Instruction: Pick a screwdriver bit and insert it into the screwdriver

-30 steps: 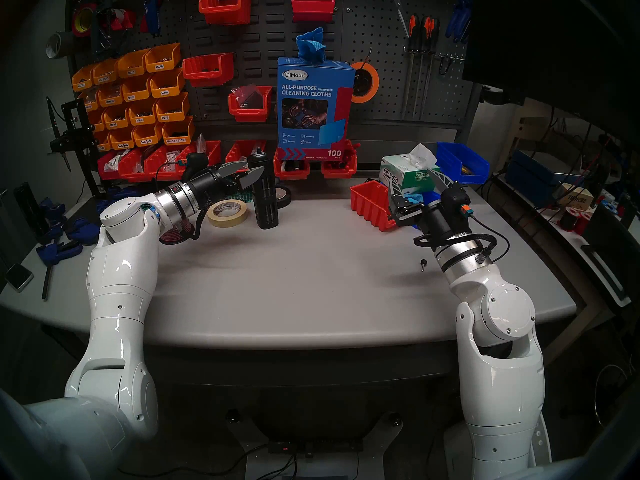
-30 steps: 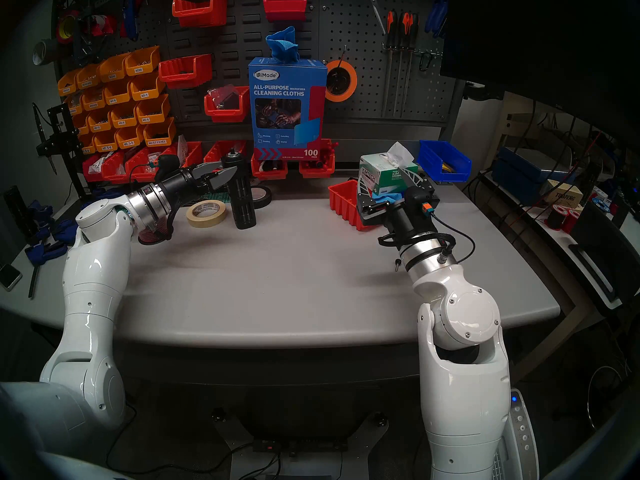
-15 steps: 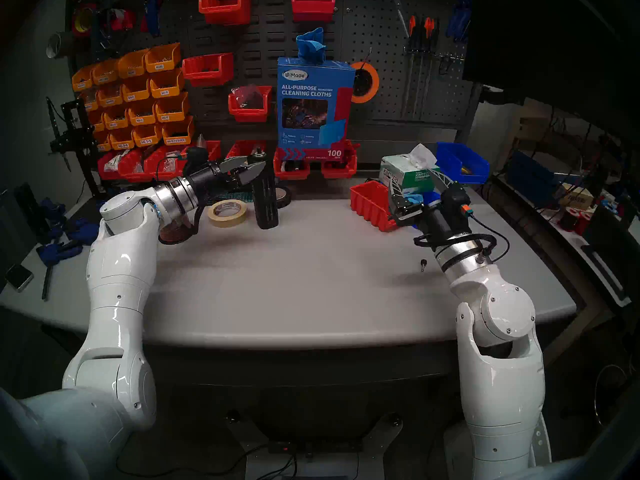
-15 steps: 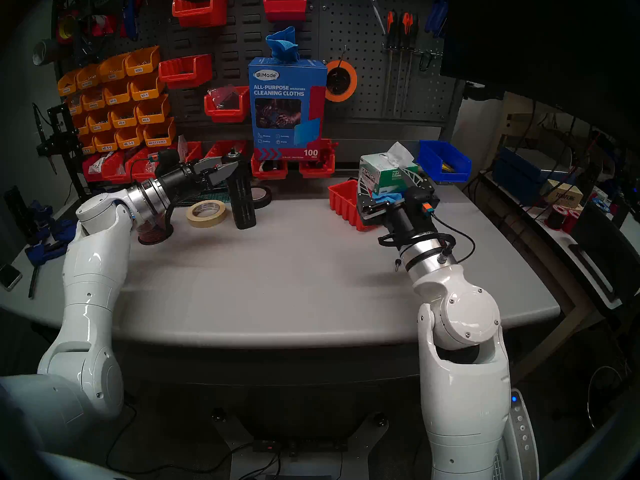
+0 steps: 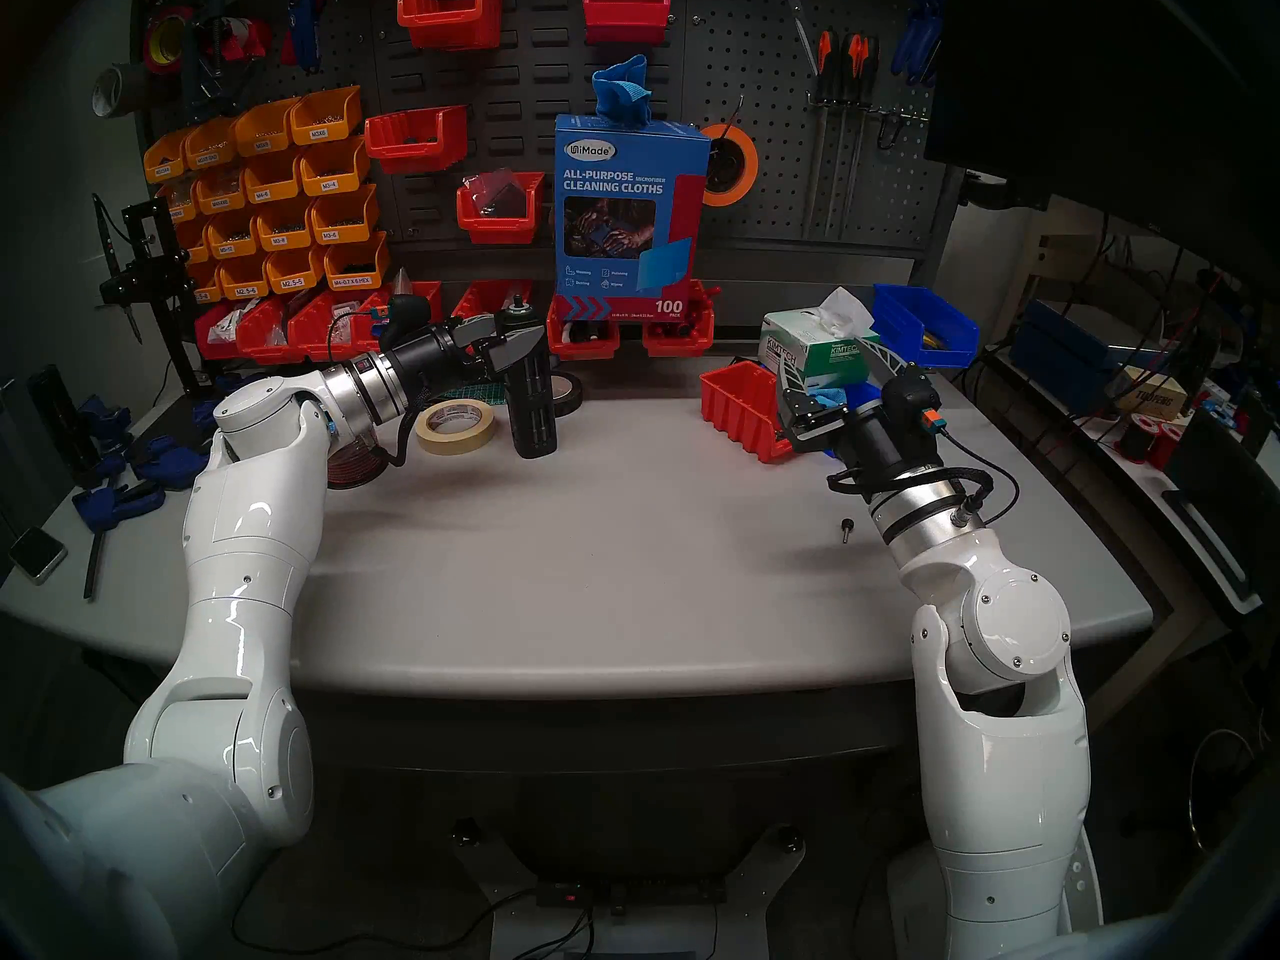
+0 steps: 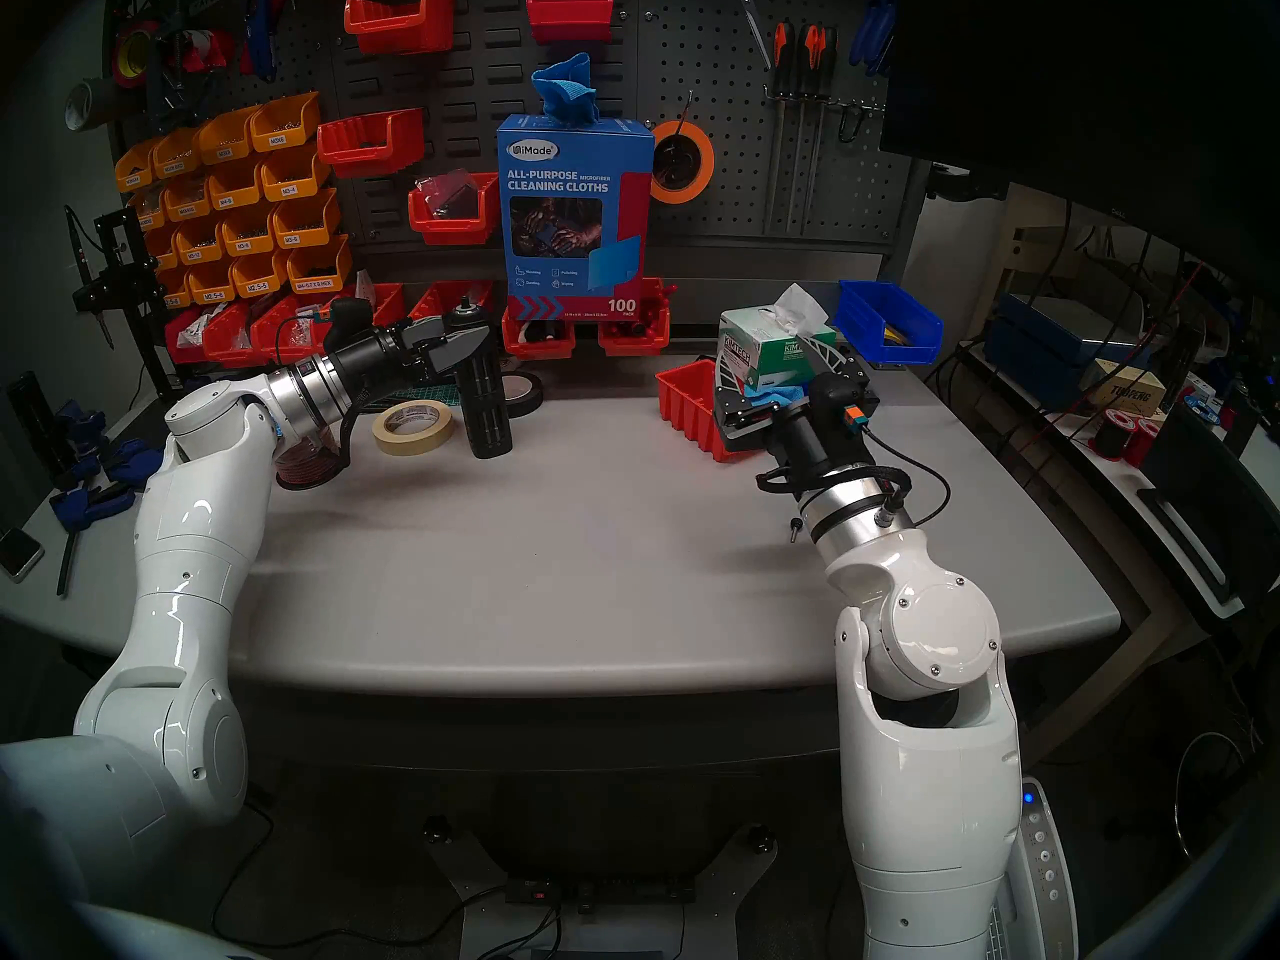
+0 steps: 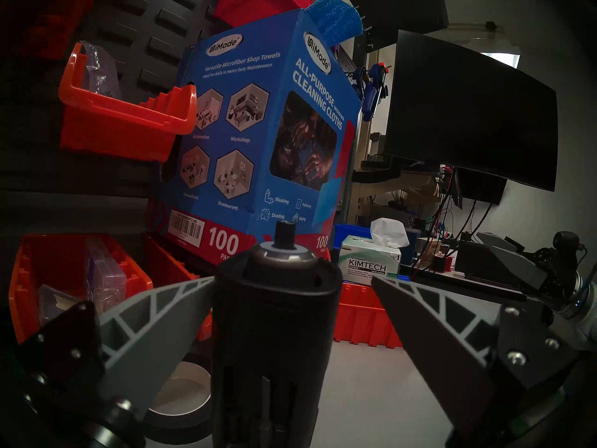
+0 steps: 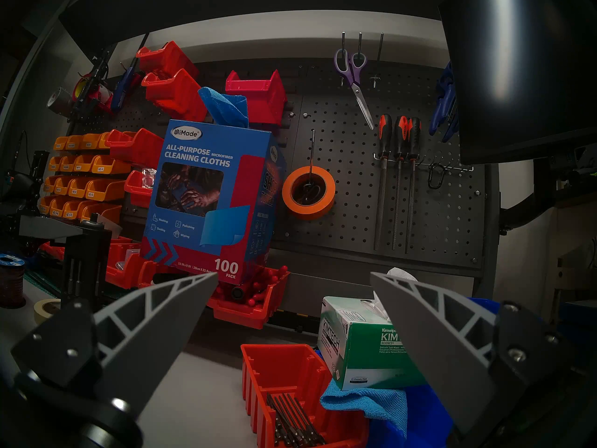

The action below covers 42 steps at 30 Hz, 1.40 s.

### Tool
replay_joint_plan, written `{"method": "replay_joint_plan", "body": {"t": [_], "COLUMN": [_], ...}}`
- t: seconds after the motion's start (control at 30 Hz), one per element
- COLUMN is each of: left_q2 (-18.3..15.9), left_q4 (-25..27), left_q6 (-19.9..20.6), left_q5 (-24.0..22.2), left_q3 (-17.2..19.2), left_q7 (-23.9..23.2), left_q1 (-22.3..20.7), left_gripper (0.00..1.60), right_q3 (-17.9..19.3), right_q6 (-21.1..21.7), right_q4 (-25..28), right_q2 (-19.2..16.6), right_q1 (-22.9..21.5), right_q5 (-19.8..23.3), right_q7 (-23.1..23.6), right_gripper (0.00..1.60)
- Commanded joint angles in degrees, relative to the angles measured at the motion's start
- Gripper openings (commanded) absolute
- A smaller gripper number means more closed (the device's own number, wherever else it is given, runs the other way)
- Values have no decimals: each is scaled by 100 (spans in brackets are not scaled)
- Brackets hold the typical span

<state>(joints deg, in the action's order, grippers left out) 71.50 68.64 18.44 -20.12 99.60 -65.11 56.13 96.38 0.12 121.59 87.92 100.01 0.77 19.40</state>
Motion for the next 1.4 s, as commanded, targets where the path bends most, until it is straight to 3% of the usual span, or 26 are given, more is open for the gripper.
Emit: {"method": "replay_joint_plan", "body": {"t": [0.0,0.43,0.47,0.53,0.57,0.77,0.83,0.93,1.0,1.37], "left_q2": [-1,-13,-21,-24,-29,-15,-12,-15,21,254], "left_q4": [35,55,77,97,132,181,203,230,323,914], "left_q6": [-39,-27,-8,-2,7,26,46,92,130,327], "left_q5": [-23,-3,-21,-28,-36,-46,-46,-44,-53,-45], "left_q3": [-2,3,10,13,13,19,19,11,33,97], "left_q7": [17,65,43,33,13,-21,-28,-55,-37,170], "left_q1": [-365,-361,-346,-328,-292,-207,-180,-146,-80,306], "left_gripper": [160,156,134,134,73,78,93,75,0,0], "right_q3": [13,6,4,4,2,-1,-2,-4,-6,-14], "right_q6": [-33,-32,-32,-32,-32,-31,-30,-30,-30,-30], "right_q4": [186,187,187,187,188,190,191,191,191,190], "right_q2": [-18,-35,-38,-40,-43,-51,-54,-58,-63,-79], "right_q1": [-75,-73,-72,-72,-71,-70,-69,-69,-68,-67], "right_q5": [-9,1,3,4,5,9,10,13,15,25], "right_q7": [-5,-21,-24,-25,-28,-35,-38,-42,-47,-62], "right_gripper": [160,160,160,160,160,160,160,160,160,160]}}
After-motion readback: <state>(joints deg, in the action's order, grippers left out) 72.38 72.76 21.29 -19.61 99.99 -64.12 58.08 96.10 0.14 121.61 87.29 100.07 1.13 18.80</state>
